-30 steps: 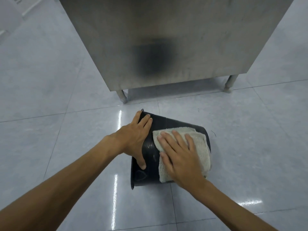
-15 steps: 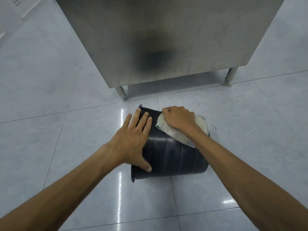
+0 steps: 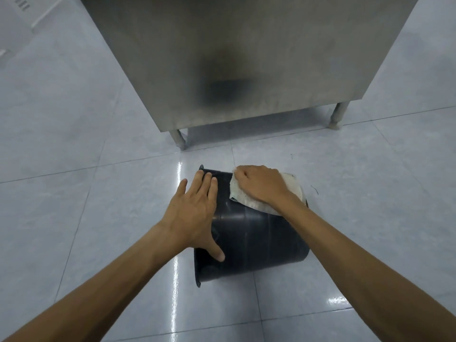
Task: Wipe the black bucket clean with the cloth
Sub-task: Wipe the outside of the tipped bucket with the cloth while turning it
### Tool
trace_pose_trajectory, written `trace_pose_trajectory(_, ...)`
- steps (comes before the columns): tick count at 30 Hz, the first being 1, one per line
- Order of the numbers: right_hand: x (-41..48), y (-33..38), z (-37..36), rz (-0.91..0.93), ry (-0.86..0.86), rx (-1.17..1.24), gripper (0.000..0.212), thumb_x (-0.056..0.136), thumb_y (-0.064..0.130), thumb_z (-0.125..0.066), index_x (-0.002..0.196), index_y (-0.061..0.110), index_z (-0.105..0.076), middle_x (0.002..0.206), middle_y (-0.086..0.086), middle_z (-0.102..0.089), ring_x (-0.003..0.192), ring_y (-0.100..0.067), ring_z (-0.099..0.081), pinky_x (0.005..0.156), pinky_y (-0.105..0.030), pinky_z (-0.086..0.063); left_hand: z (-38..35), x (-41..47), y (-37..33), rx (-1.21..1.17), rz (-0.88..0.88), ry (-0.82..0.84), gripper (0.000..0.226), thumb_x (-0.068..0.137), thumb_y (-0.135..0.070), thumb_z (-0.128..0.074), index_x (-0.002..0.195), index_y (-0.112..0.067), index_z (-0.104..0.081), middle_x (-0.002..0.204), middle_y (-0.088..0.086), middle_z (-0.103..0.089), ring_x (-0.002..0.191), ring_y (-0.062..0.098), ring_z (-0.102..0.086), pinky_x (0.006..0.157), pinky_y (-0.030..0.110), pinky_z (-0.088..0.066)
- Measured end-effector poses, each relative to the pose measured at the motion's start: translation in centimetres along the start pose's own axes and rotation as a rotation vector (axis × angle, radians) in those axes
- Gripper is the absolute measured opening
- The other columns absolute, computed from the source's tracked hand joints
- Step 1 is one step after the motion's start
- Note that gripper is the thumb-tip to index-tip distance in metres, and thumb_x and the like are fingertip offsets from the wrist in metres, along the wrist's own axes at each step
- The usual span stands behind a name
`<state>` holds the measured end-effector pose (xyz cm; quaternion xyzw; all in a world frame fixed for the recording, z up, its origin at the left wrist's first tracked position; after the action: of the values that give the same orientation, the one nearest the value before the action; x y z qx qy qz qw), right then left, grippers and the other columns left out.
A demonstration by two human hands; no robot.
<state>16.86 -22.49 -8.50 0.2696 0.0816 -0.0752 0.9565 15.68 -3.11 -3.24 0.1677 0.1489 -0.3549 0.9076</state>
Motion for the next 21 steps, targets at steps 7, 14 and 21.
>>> trace_pose_trajectory(7,-8.6,0.4,-4.3,0.071,-0.357,-0.181,0.060,0.106,0.045,-0.020,0.156,0.017,-0.041,0.158,-0.002,-0.047,0.145,-0.028,-0.041,0.121,-0.052,-0.028,0.5,1.2,0.7,0.047,-0.057,0.033,0.166,0.036,-0.094,-0.066,0.153,-0.004,0.010,0.164,0.013,0.007,0.149,0.031,0.017,0.120,0.054,-0.008)
trace_pose_trajectory(14,-16.4,0.1,-12.0,0.183,-0.502,-0.220,0.074,0.099,0.046,-0.048,0.162,0.011,-0.030,0.172,-0.010,-0.023,0.158,-0.040,-0.017,0.122,-0.067,-0.018,0.9,2.0,0.7,-0.010,-0.043,0.077,0.164,0.040,-0.087,-0.074,0.153,-0.007,0.014,0.164,0.010,0.013,0.147,0.030,0.023,0.121,0.054,-0.006)
trace_pose_trajectory(21,-13.3,1.1,-9.4,0.109,-0.546,-0.202,0.070,0.105,0.056,-0.035,0.158,0.012,-0.040,0.165,-0.009,-0.038,0.155,-0.035,-0.028,0.123,-0.064,-0.020,0.1,1.8,0.8,-0.019,-0.076,0.058,0.159,0.045,-0.087,-0.073,0.151,-0.011,0.018,0.163,0.009,0.017,0.144,0.031,0.029,0.122,0.052,0.002)
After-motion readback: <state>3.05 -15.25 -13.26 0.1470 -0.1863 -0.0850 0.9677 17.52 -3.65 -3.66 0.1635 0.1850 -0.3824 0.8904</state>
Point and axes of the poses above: each hand's wrist, its own x-axis towards the middle knuckle, its own z-axis out of the back of the hand, y = z × x, the point moved 1 cm from there along x, towards the middle knuckle
